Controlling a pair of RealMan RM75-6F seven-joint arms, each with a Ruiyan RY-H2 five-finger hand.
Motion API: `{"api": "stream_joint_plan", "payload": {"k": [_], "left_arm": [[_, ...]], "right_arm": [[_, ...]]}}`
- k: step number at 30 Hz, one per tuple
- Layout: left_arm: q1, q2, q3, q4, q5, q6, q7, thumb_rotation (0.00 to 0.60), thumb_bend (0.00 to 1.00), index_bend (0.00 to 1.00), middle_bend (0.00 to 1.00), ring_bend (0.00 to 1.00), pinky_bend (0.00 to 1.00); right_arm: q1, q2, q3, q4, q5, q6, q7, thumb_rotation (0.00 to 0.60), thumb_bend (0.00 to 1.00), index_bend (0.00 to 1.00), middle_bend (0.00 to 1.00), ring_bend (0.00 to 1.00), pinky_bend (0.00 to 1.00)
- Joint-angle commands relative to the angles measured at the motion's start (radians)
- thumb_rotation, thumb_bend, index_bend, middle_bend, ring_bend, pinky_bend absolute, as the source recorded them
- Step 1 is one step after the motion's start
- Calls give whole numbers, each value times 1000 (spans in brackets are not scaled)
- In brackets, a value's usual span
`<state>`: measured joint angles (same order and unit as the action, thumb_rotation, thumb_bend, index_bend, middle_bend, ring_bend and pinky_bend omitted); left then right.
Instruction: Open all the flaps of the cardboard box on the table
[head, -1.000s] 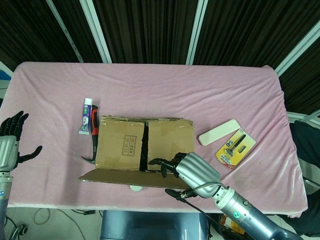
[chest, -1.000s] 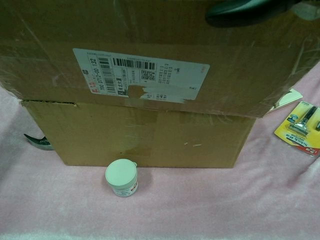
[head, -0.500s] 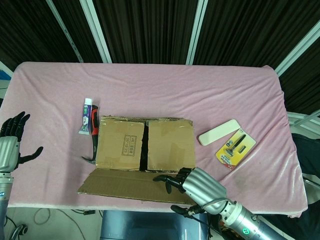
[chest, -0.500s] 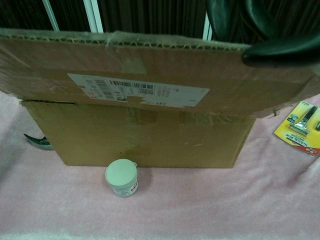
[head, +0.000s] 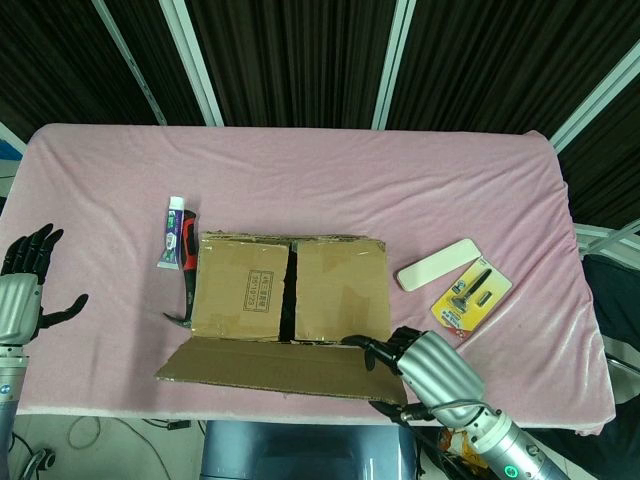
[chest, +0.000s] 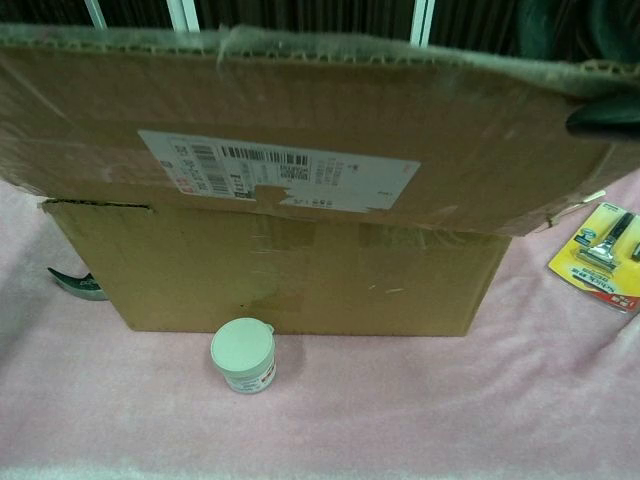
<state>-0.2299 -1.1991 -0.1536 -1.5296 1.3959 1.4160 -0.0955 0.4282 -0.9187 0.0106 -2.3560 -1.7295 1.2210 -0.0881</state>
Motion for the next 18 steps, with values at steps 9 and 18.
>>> {"api": "stream_joint_plan", "payload": {"k": [9,18], "left_arm": [[-1,-6,-1,5,6,9,5,600,204,0,0,0,0],[1,-5,1,7,15,15,-8,600,204,0,0,0,0]], "right_arm": [[-77,83,-58,0,-156,72,181,575,310,204,493,612,461],[-117,92,-111,0,-269,92,206,577,308,204,493,612,461]]}}
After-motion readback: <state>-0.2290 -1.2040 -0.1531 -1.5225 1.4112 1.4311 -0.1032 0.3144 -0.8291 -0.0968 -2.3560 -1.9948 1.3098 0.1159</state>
